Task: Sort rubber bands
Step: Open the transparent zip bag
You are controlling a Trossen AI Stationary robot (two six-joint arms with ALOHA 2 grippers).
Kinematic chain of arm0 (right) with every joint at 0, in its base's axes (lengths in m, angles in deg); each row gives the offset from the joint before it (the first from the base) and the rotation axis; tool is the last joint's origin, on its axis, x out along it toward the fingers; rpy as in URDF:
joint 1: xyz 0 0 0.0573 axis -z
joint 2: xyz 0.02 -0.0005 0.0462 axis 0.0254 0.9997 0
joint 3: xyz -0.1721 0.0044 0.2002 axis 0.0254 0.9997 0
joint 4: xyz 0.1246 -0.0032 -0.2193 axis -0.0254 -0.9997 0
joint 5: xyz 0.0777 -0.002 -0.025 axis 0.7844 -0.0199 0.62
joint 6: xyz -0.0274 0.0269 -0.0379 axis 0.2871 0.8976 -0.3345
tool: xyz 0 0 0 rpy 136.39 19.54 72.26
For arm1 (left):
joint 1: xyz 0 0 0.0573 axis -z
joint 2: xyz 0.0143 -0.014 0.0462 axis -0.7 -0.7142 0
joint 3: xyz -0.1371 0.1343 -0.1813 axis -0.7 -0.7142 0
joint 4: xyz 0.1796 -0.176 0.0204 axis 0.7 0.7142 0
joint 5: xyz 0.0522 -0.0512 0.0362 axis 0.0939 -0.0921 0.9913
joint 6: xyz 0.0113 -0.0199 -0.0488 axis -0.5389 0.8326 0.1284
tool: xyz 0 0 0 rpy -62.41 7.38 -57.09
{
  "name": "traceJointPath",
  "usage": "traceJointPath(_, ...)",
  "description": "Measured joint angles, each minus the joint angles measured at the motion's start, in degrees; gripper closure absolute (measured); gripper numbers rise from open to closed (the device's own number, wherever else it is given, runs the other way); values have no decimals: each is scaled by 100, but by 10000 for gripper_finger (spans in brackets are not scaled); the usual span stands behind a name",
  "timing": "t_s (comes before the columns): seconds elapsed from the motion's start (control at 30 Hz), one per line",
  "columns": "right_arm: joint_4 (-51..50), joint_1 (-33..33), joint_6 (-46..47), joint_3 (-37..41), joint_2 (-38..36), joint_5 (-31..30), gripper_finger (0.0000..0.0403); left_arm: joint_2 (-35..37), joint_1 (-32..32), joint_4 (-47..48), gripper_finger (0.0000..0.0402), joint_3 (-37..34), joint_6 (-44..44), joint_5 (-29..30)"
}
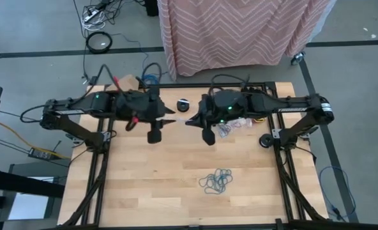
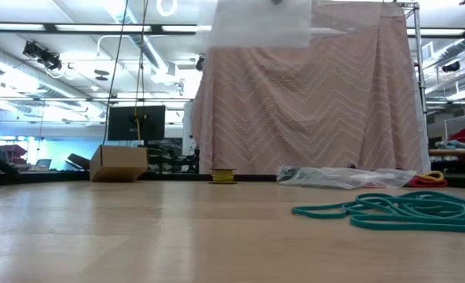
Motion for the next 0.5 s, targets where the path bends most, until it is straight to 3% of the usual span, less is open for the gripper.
traceJointPath(0.2, 130, 0, -118, 0, -327, 4, 403, 19, -118, -620, 270, -2, -143, -751)
traceJointPath(0.5, 150, -52, -122, 0, -344, 114, 403, -22, -207, -1025, 271, -2, -303, -773)
